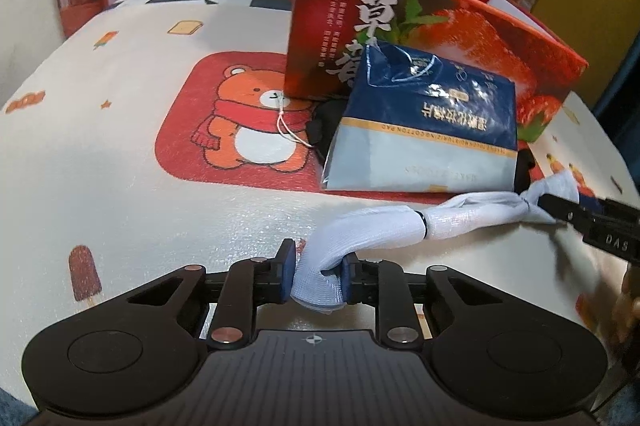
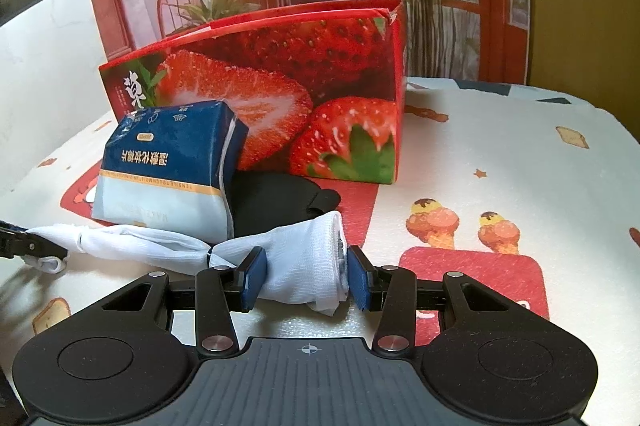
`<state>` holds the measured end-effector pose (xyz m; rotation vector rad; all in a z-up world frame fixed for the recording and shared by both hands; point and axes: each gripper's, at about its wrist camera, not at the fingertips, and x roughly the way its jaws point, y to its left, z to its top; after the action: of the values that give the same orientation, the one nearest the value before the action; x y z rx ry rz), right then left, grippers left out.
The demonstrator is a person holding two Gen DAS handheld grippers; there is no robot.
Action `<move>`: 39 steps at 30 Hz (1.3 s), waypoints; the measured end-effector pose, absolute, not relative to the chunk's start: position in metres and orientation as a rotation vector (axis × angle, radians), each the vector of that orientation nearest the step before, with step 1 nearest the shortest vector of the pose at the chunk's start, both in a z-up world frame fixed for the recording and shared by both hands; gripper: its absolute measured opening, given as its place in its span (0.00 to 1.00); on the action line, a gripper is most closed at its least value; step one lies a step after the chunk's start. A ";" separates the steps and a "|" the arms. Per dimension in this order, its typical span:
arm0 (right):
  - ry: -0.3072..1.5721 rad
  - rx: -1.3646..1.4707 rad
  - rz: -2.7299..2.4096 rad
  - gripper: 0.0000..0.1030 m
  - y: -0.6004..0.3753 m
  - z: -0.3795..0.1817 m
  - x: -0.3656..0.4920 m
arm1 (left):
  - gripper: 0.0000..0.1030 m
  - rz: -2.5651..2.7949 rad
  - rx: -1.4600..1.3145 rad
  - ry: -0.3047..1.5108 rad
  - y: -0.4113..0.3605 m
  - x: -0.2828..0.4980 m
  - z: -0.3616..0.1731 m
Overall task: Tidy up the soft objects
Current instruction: 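Lift the white sock with both grippers toward the red box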
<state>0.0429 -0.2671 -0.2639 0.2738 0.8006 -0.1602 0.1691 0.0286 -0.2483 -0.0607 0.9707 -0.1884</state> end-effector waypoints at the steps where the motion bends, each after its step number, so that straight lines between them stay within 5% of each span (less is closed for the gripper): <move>1: 0.799 0.280 -0.159 0.39 -0.268 -0.264 0.043 | 0.23 -0.185 -0.065 0.970 0.029 0.169 -0.249; 17: 0.755 0.304 -0.125 0.20 -0.265 -0.253 0.035 | 0.16 -0.221 -0.075 0.934 0.034 0.171 -0.234; 39: 0.414 0.308 -0.158 0.16 -0.297 -0.143 0.084 | 0.14 -0.290 0.009 0.621 0.001 0.242 -0.112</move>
<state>0.0840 -0.2967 -0.1430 0.3077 0.4139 -0.1579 0.2422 0.0009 -0.1116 0.0093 0.6208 -0.2900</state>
